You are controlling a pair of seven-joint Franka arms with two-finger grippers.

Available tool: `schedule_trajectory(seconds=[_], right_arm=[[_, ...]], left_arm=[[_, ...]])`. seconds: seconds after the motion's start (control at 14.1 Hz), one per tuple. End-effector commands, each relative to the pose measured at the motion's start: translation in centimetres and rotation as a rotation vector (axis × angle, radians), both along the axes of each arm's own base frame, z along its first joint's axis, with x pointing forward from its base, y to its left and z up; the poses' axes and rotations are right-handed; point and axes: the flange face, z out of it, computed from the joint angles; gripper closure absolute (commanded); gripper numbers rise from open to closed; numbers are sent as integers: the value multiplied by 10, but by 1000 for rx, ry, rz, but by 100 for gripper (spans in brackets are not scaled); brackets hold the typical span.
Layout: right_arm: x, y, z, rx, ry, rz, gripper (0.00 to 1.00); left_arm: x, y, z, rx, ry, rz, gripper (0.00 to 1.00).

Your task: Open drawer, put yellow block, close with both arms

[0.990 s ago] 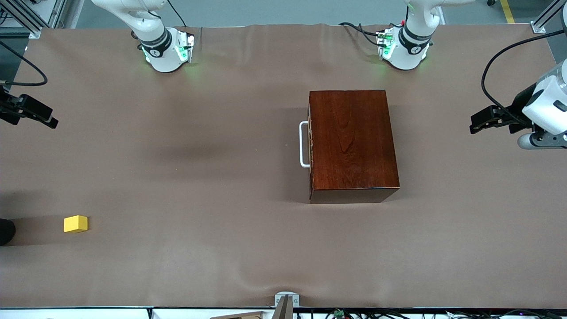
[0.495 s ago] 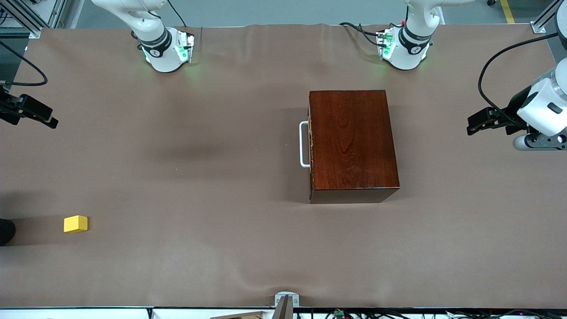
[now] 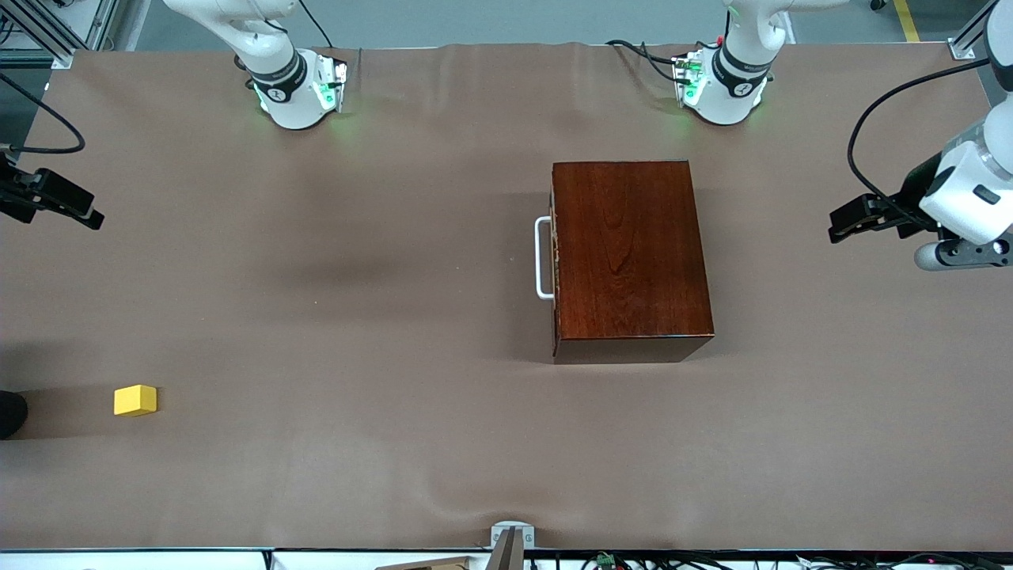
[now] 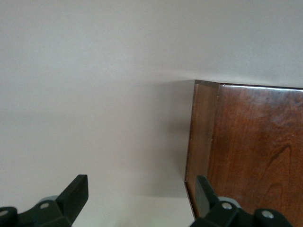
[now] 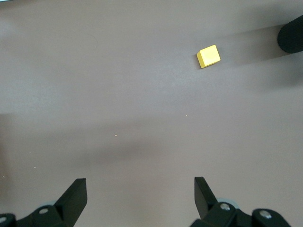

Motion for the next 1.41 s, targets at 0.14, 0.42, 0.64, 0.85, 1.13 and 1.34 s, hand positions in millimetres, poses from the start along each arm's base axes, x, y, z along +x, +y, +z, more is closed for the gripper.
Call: schedule_trajectory(seconds=[0.14, 0.42, 0.64, 0.85, 1.13, 1.34], right_arm=[[0, 2, 2, -11, 0, 6, 0], [0, 2, 2, -11, 0, 6, 0], [0, 2, 2, -11, 0, 8, 0], [0, 2, 2, -11, 0, 6, 0], [0, 2, 2, -11, -1, 8, 0], [0, 2, 2, -11, -1, 8, 0]], left_arm=[[-7, -9, 4, -12, -7, 33, 0], [-7, -11, 4, -9, -7, 29, 0], [-3, -23, 5, -29, 12, 113, 0], [-5, -43, -2, -46, 66, 196, 0], [0, -66, -27, -147, 205, 488, 0], [0, -91, -42, -136, 259, 584, 0]])
